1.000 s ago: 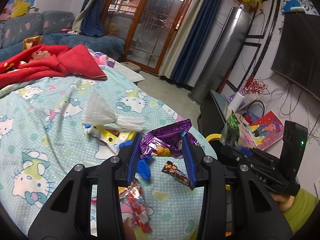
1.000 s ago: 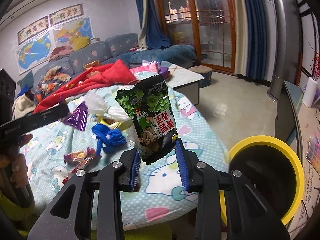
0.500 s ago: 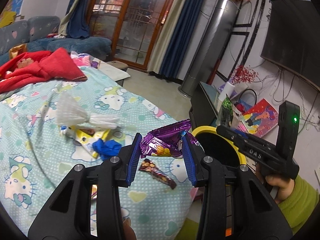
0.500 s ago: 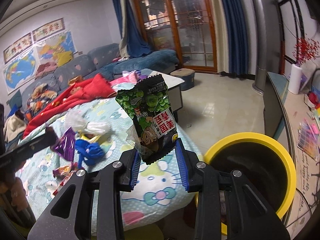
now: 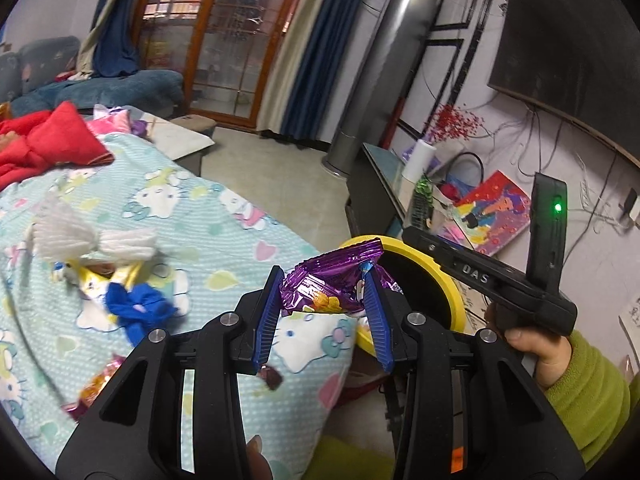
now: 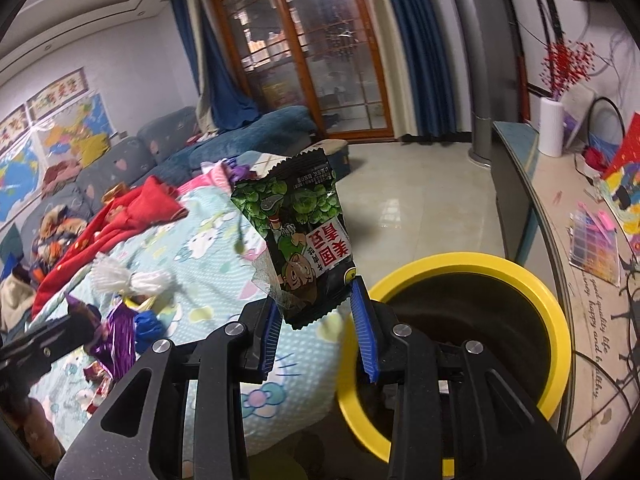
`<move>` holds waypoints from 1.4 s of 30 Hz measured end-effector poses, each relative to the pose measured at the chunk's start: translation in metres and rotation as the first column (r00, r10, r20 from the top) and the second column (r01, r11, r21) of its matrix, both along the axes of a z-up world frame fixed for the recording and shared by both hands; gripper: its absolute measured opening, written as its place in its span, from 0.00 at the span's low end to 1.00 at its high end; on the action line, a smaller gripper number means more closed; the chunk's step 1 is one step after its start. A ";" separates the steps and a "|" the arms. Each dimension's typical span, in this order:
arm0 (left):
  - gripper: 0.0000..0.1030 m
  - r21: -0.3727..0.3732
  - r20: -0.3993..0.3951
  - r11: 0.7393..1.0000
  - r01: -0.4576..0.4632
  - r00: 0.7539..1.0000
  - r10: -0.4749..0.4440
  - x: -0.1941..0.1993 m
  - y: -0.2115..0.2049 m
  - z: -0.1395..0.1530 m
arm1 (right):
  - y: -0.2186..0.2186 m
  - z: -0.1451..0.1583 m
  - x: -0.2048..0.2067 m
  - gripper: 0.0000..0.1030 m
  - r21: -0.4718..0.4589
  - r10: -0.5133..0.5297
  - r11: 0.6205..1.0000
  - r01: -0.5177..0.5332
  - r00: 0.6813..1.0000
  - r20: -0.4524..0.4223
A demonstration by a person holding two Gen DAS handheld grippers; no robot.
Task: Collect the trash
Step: 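Lift and carry the green bag and purple wrapper over the yellow-rimmed bin, then open both tools to drop the green bag and purple wrapper into the bin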
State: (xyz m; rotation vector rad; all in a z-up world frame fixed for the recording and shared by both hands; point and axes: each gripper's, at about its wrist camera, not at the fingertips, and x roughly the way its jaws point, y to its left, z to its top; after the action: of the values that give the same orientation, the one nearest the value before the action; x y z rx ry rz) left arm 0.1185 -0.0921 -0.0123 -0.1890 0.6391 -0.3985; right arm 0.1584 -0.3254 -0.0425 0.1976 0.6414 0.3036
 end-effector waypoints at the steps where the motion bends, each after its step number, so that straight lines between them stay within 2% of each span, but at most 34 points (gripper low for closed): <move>1: 0.31 0.000 -0.002 1.000 0.011 1.000 -0.011 0.001 -0.004 0.000 | -0.004 -0.002 0.001 0.31 0.006 -0.011 1.000 0.011 1.000 -0.006; 19: 0.31 0.097 -0.020 0.983 0.155 0.988 -0.154 0.021 -0.071 -0.020 | -0.075 -0.026 0.015 0.31 0.041 -0.189 0.981 0.192 0.979 -0.075; 35: 0.32 0.165 -0.072 0.962 0.218 0.975 -0.209 0.037 -0.112 -0.051 | -0.111 -0.058 0.024 0.33 0.065 -0.245 0.964 0.259 0.955 -0.169; 42: 0.32 0.211 -0.099 0.943 0.256 0.966 -0.240 0.046 -0.133 -0.063 | -0.122 -0.067 0.026 0.33 0.084 -0.246 0.960 0.267 0.948 -0.203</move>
State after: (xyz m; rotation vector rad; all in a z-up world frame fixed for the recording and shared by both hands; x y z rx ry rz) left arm 0.1644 -0.2248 -0.0757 0.0931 0.7769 -0.5613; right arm 0.1846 -0.4477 -0.1090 0.4171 0.7797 0.0677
